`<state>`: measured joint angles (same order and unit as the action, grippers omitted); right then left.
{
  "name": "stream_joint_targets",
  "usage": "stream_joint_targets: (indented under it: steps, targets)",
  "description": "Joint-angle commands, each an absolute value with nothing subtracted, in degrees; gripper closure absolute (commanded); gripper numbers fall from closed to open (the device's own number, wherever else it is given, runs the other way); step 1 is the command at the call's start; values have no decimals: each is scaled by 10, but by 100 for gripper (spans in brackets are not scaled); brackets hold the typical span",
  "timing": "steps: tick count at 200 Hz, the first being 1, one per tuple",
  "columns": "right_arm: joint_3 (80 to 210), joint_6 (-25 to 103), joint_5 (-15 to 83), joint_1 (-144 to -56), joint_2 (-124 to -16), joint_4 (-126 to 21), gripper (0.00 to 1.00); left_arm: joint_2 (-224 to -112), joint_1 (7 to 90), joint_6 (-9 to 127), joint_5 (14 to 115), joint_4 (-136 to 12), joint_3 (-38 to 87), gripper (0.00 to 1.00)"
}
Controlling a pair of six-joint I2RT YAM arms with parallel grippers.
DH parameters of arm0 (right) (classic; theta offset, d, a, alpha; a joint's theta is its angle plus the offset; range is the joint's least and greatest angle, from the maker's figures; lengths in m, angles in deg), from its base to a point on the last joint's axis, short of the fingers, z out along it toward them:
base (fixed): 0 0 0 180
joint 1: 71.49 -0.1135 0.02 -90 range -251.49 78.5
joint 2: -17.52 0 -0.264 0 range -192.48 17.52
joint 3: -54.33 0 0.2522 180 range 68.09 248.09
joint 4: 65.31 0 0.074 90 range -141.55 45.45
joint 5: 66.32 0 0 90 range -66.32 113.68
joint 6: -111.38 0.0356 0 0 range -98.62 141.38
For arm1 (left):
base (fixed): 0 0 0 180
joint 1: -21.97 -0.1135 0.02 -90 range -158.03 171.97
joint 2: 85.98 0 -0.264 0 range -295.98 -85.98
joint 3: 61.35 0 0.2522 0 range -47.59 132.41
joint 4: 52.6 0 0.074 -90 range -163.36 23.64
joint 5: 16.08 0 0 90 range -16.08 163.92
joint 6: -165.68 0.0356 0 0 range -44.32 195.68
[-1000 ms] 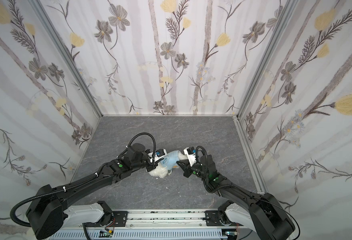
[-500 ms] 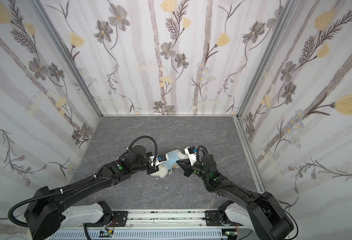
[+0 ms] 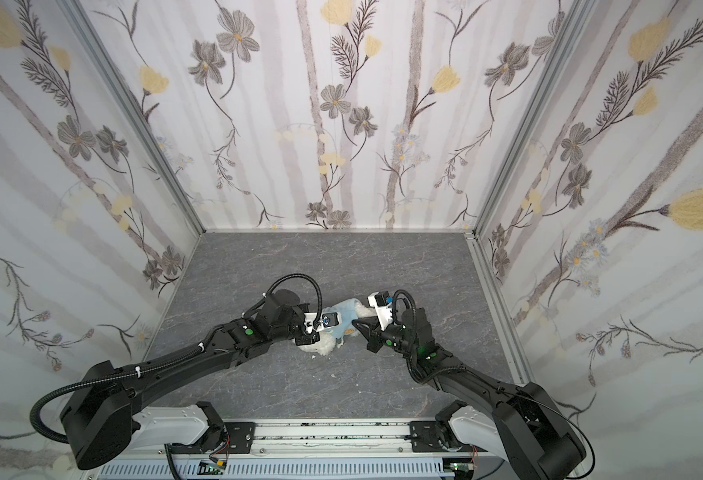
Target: Dress the teddy bear
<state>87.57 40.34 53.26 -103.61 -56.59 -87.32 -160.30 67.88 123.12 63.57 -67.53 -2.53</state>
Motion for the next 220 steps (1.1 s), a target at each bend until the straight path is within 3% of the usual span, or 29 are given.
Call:
stream_joint_targets:
  steps: [1, 91, 173, 220]
  targets:
    - [881, 400, 531, -1036, -569, -897, 100, -1614, 679, 1246, 614, -665, -13, 92]
    - [867, 450, 518, -1040, -562, -944, 100, -1659, 679, 1242, 582, -664, 27, 72]
    - [856, 503, 442, -1076, -573, -975, 100, -1717, 676, 1220, 528, -664, 61, 65]
    - [850, 541, 416, -1086, -610, -1012, 100, -1775, 675, 1183, 510, -648, 90, 67]
